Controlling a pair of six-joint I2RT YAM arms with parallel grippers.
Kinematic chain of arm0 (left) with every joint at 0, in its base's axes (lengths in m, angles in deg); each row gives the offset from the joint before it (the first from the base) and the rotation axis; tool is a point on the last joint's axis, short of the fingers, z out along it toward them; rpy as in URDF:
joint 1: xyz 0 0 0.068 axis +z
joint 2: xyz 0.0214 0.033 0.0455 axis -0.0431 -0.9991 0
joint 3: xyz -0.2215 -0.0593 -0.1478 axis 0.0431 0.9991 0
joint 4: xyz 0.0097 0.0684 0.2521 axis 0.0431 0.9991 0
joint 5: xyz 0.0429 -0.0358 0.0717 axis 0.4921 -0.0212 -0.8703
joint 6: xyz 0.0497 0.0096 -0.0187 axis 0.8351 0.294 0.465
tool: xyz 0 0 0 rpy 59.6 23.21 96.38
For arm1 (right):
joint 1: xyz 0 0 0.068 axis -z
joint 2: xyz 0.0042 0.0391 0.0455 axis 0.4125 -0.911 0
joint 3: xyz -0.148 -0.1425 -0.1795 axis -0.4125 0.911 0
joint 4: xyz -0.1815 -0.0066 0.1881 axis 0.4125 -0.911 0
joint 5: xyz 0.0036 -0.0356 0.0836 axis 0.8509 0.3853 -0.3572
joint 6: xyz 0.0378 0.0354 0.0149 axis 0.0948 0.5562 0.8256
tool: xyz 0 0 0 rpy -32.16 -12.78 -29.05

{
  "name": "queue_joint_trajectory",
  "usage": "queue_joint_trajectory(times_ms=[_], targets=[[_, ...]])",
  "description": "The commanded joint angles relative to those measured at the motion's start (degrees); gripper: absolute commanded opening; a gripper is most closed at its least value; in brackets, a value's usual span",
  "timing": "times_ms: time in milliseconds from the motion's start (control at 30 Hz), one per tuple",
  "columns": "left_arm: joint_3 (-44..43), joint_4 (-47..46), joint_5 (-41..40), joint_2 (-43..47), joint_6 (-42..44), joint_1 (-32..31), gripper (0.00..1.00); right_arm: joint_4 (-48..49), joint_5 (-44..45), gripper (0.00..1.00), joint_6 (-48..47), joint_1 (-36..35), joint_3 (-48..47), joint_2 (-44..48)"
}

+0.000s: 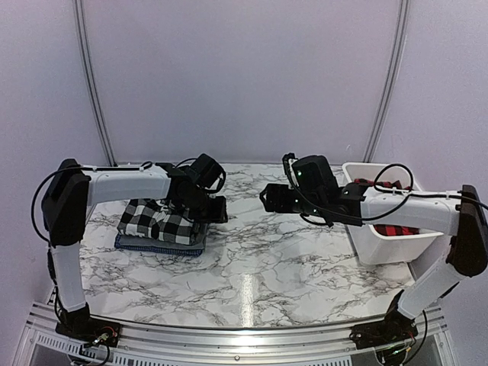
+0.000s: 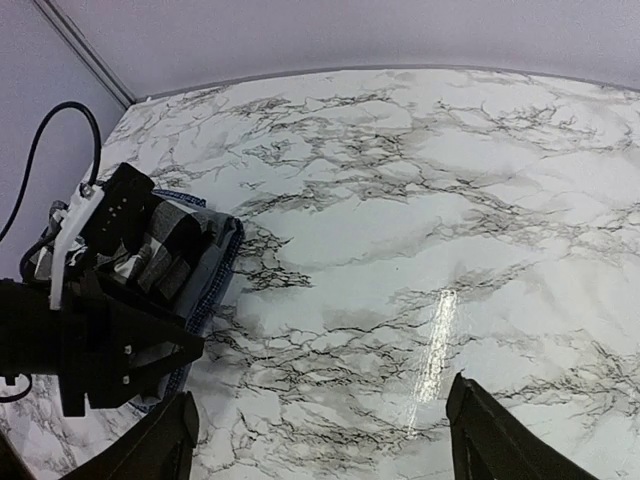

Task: Fold and stack the long sleeve shirts
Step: Move the square-folded shirt to the corner of the board.

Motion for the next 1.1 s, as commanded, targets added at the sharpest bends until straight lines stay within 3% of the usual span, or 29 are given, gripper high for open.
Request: queue_joint_trajectory(times_ms=[0, 500, 733, 933, 1067], targets=[[-3.89, -0.26, -3.43, -6.00, -1.94, 0.14, 0.41, -4.00, 4.18, 0.82, -2.22, 0.67, -0.05, 3.51], [-8.73, -0.22, -10.14, -15.56, -4.60, 0.10, 0.45, -5.10, 5.65, 0.85, -3.10, 0.77, 2.73, 7.48], [-4.89, -0.24, -7.40, -13.62, -2.90, 0.09, 0.45, -4.91, 5.42, 0.85, -2.87, 0.77, 3.48, 7.61], [-0.78, -0.93, -1.00, -8.77, 3.85, -2.52, 0.50, -4.54, 5.52, 0.86, -2.65, 0.77, 4.52, 7.80], [1.23, -0.73, -0.33, -6.09, 2.54, -3.47, 0.50, -4.76, 5.46, 0.86, -2.58, 0.77, 4.54, 7.20]])
